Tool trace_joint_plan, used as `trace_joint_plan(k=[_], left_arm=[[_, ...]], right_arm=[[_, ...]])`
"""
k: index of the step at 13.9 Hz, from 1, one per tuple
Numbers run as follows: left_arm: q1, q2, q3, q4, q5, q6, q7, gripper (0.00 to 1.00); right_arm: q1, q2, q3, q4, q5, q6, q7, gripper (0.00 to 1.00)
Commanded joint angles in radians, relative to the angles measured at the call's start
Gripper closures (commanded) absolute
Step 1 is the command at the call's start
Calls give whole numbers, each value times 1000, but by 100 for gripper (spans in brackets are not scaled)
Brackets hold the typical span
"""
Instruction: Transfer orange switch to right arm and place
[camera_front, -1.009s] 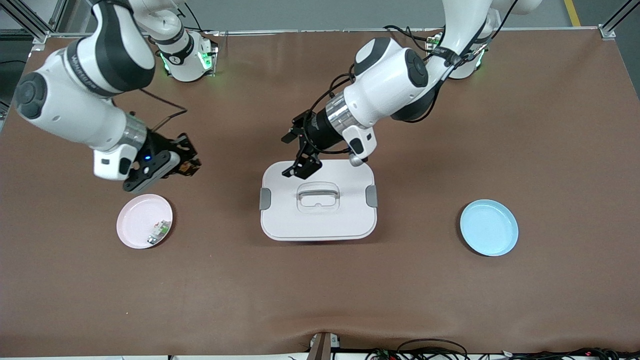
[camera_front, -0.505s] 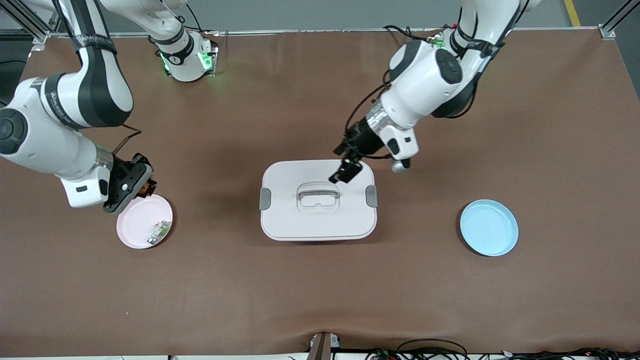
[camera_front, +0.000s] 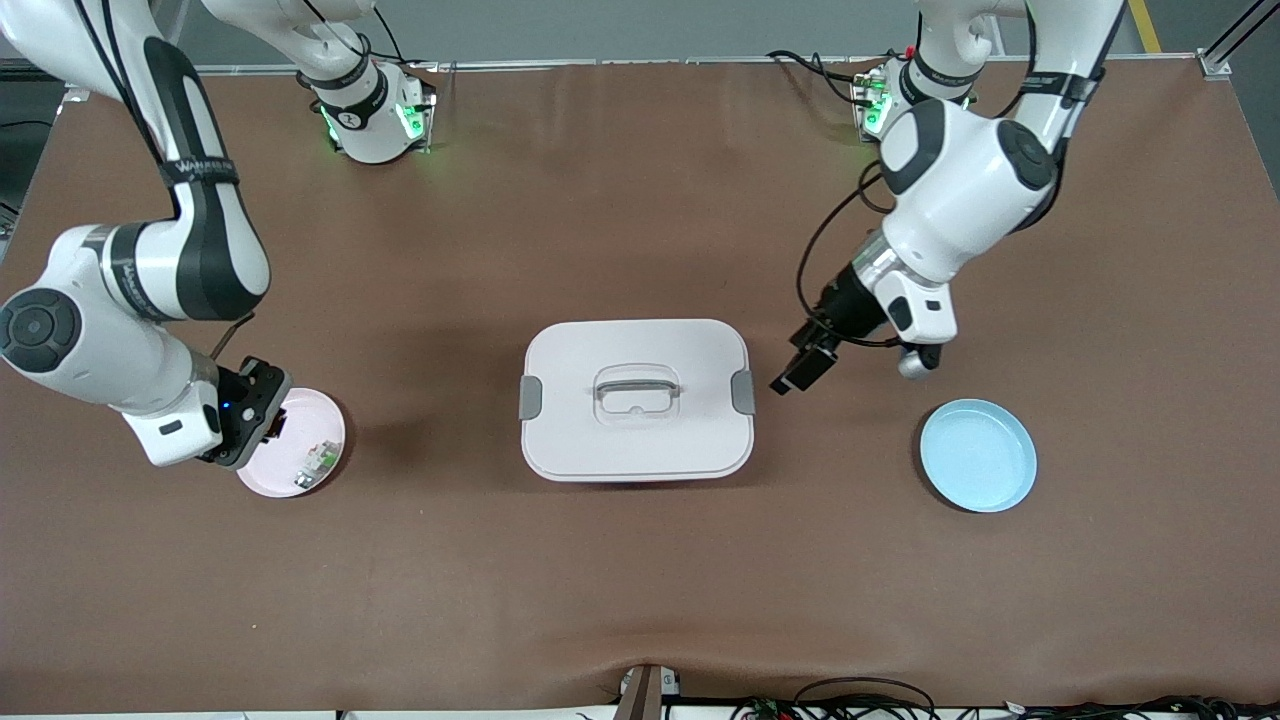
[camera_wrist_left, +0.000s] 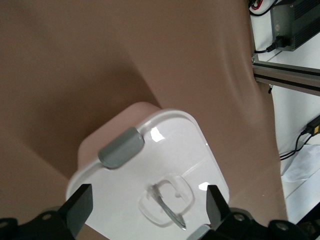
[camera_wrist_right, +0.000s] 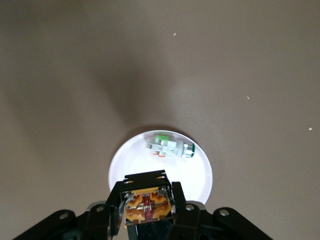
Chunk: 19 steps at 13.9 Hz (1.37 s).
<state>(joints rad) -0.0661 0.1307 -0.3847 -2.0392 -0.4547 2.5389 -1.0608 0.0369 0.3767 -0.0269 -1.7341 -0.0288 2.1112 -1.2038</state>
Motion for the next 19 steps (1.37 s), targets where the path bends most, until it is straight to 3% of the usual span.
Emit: trace_joint_plan(k=[1,6,9,13,19], left_arm=[[121,-60,-10,-29,85,-130,193,0],[245,-54,-8,51,318,-311,520,0],[293,-54,-5,100,359,-383,617,0],[389,-36,-5,255,377,-624,798,0],[443,-63,-10,272,476,-660,846,0]], right_arm=[[-64,39,16,-12,-20,68,-85,100],[-94,64,16,-110,-20,246,-108,100],[-114,94,18,-130,-19,311,-125,100],[-147,134,21,-162,-7,407,-166,100],[-152,172,25,-231,39,509,-166,100]])
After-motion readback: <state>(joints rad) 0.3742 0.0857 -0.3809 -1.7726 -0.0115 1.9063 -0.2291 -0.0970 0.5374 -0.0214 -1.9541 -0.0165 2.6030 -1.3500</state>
